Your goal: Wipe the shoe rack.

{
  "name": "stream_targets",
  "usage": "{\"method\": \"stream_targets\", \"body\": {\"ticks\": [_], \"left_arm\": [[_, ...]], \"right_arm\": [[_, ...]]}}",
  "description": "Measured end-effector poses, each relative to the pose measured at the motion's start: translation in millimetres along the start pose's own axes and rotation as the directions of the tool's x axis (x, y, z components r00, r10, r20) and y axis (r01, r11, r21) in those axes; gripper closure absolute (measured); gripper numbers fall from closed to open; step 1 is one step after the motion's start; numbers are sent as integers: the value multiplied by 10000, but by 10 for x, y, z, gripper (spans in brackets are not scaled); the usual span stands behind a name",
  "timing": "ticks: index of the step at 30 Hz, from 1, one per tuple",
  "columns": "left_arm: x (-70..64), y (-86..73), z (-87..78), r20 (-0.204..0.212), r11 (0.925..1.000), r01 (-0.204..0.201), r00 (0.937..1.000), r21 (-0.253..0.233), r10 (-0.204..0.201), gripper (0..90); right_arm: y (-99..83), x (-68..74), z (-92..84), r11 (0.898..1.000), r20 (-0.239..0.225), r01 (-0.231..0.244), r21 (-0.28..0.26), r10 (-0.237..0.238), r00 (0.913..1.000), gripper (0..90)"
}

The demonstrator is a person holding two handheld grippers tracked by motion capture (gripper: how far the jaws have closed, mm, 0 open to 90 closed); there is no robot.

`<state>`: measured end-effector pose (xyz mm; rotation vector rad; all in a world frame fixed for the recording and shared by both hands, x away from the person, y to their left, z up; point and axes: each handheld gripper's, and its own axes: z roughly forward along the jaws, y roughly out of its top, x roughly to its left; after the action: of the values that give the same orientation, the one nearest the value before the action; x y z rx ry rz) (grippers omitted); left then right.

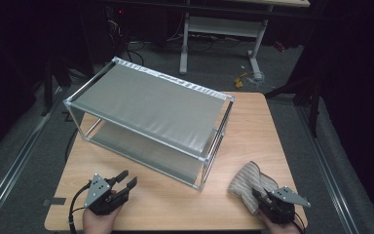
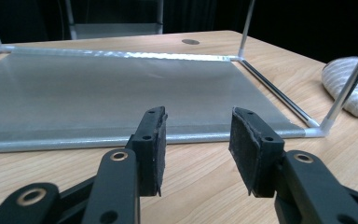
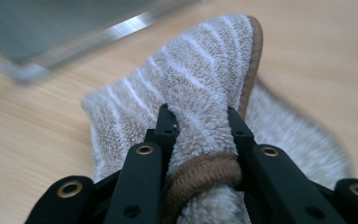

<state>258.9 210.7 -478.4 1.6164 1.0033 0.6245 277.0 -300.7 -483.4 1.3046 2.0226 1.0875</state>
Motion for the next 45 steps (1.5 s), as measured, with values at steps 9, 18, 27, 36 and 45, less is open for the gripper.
{"method": "stream_targets", "body": {"ticks": [9, 18, 27, 36, 45], "left_arm": [[7, -29, -3, -103, 9999, 96, 9999, 110, -95, 562], [-12, -33, 31, -31, 9999, 44, 10000, 146, -43, 564], [-12, -30, 29, -7, 9999, 11, 10000, 152, -11, 565], [-25, -20, 47, 111, 9999, -77, 9999, 145, 76, 567], [-31, -9, 46, 96, 9998, -152, 9998, 104, 151, 567]], "right_arm": [[489, 612, -340, 9621, -1878, 251, -2716, -785, 9791, 729], [671, 814, -386, 9454, -2416, -245, -3250, -579, 9686, 727], [353, 931, 14, 9830, -1744, 1028, -1521, -1291, 9762, 727], [157, 881, 238, 9887, -1516, 1492, -124, -1493, 9771, 727], [151, 881, 216, 9876, -1454, 1544, -282, -1569, 9769, 726]]}}
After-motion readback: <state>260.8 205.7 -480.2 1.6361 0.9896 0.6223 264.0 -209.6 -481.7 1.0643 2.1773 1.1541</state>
